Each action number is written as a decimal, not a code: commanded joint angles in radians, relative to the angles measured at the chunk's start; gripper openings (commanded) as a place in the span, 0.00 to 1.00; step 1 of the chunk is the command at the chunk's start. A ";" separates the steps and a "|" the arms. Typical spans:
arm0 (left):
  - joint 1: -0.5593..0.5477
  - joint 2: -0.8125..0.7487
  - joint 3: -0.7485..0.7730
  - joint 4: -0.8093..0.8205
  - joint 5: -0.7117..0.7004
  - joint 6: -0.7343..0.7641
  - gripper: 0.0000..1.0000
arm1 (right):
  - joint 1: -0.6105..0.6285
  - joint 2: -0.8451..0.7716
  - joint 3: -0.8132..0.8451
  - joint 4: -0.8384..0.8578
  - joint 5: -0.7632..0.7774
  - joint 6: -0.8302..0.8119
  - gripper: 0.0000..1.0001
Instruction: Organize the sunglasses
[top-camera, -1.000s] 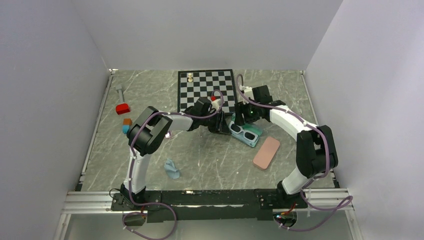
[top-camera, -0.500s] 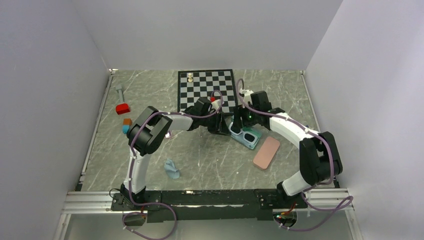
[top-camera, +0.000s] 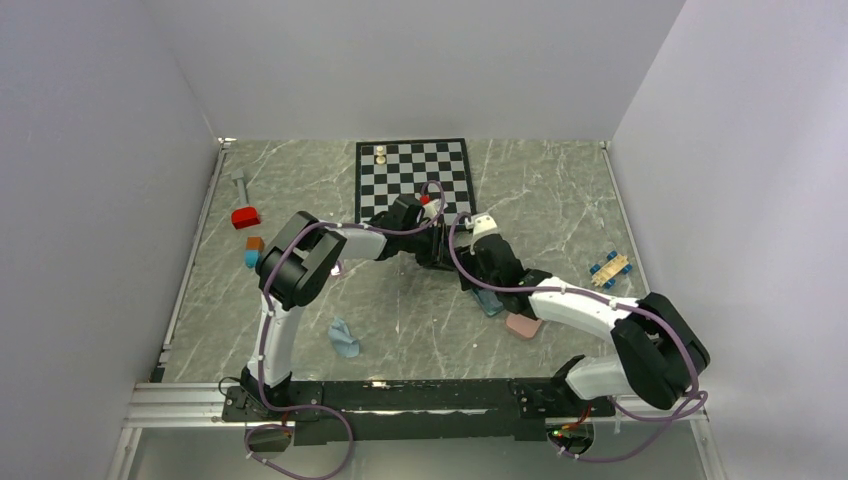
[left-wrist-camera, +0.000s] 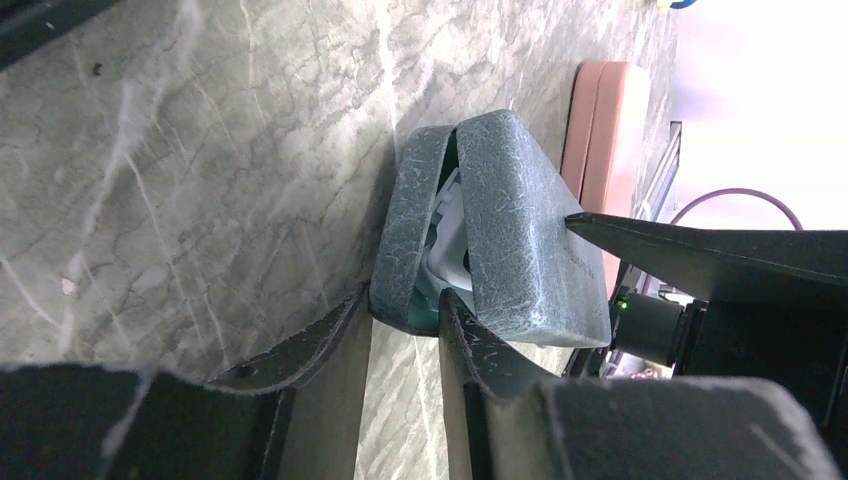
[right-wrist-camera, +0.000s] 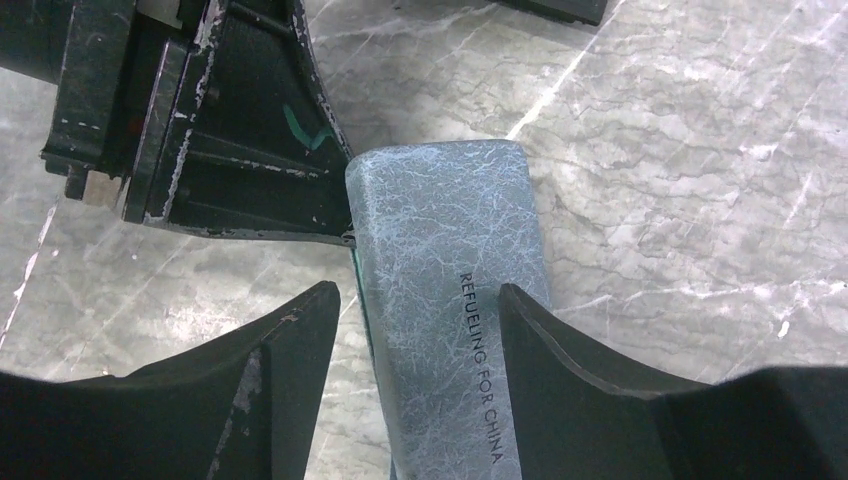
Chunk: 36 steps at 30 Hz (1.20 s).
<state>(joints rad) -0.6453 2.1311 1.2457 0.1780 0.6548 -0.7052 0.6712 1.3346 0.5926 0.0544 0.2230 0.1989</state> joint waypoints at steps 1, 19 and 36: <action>-0.012 0.006 0.018 0.059 -0.036 0.008 0.34 | 0.034 -0.014 -0.032 0.052 0.024 0.060 0.63; -0.001 -0.046 -0.039 -0.001 -0.072 0.078 0.40 | -0.121 -0.067 0.100 -0.072 -0.323 0.188 0.65; 0.090 -0.144 -0.130 -0.053 -0.089 0.115 0.64 | -0.239 0.176 0.045 -0.153 -0.302 0.264 0.38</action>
<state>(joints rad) -0.6106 2.0411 1.1690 0.1810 0.5938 -0.6159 0.4248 1.4429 0.6762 0.0029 -0.1299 0.4358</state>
